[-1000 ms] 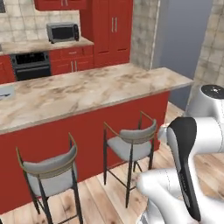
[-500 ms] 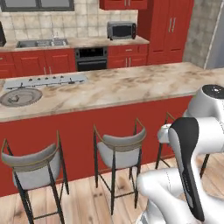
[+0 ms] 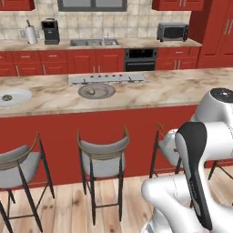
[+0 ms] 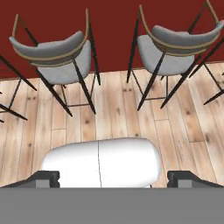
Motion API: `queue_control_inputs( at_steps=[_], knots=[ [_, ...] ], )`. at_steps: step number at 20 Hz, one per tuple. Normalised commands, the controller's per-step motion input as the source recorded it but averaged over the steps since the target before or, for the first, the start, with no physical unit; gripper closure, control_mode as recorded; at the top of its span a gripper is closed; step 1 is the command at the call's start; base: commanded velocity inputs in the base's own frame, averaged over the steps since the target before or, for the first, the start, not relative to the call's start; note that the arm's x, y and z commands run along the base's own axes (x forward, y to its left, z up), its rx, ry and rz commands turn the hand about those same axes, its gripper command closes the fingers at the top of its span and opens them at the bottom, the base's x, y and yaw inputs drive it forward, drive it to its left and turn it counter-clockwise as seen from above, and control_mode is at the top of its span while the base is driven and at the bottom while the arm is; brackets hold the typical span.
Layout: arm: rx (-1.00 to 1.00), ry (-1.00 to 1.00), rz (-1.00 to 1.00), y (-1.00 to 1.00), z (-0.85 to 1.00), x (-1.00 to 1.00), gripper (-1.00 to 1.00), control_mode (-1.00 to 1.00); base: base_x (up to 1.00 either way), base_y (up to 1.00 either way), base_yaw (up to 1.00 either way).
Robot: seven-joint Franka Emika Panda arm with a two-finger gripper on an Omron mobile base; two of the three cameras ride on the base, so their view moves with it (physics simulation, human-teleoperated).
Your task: Place two dumplings into each of the tupperware containers and then place the containers in the fridge.
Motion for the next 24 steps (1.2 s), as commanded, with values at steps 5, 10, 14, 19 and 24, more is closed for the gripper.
queue_control_inputs(
  at_steps=[5,10,14,19,24],
  knots=[
    [0.00,0.00,0.00,0.00,0.00,0.00,-1.00,1.00,0.50,0.73,0.02],
    [0.00,0.00,0.00,0.00,0.00,0.00,-1.00,1.00,0.92,0.12,0.00],
    [0.00,0.00,0.00,0.00,0.00,0.00,-1.00,1.00,0.74,0.09,-0.03],
    [0.00,0.00,0.00,0.00,0.00,0.00,-1.00,1.00,0.42,0.12,-0.19],
    [0.00,0.00,0.00,0.00,0.00,0.00,-1.00,1.00,0.20,0.01,-0.15]
  ],
)
